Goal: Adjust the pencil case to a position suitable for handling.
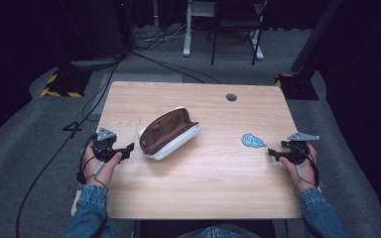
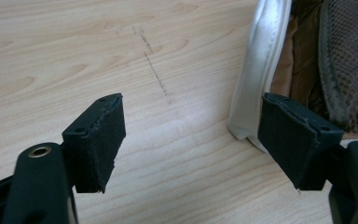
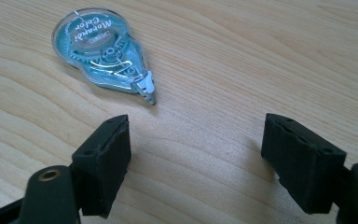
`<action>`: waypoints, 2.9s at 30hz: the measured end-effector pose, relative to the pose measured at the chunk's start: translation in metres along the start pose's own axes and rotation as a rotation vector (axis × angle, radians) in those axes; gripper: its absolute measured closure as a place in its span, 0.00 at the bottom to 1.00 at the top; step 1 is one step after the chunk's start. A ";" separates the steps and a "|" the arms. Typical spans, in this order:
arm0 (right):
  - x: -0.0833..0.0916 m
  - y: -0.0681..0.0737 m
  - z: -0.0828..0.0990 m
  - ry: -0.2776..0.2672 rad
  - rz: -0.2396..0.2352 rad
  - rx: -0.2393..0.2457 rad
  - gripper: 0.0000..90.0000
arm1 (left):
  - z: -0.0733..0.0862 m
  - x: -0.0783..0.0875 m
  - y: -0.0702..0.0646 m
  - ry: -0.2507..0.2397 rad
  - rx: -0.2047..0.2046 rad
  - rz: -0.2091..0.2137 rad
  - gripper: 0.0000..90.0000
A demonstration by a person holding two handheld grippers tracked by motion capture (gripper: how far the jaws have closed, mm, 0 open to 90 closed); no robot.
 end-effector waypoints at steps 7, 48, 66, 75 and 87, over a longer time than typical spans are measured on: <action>0.000 0.000 0.000 0.000 0.000 0.000 0.27 | -0.016 -0.002 -0.006 -0.039 -0.001 0.023 0.27; 0.001 0.001 0.001 -0.001 0.001 -0.003 0.29 | -0.044 -0.060 -0.021 -0.070 -0.066 0.135 0.48; 0.001 0.001 0.001 -0.001 0.001 -0.001 0.29 | -0.047 -0.062 -0.029 -0.071 -0.035 0.233 0.92; 0.001 0.001 0.001 -0.001 0.001 -0.001 0.29 | -0.052 -0.053 -0.035 -0.094 -0.020 0.273 0.93; 0.002 0.001 0.001 -0.003 0.002 -0.002 0.29 | -0.065 -0.033 -0.055 -0.127 -0.056 0.335 0.93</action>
Point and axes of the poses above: each handheld gripper's, and its own axes: x roughly backward along the jaws, z roughly out of its underside, y roughly to its left, the point moved 7 cm from there along -x, roughly forward along the jaws, and after that the axes turned 15 degrees about -x, right-handed, at the moved point
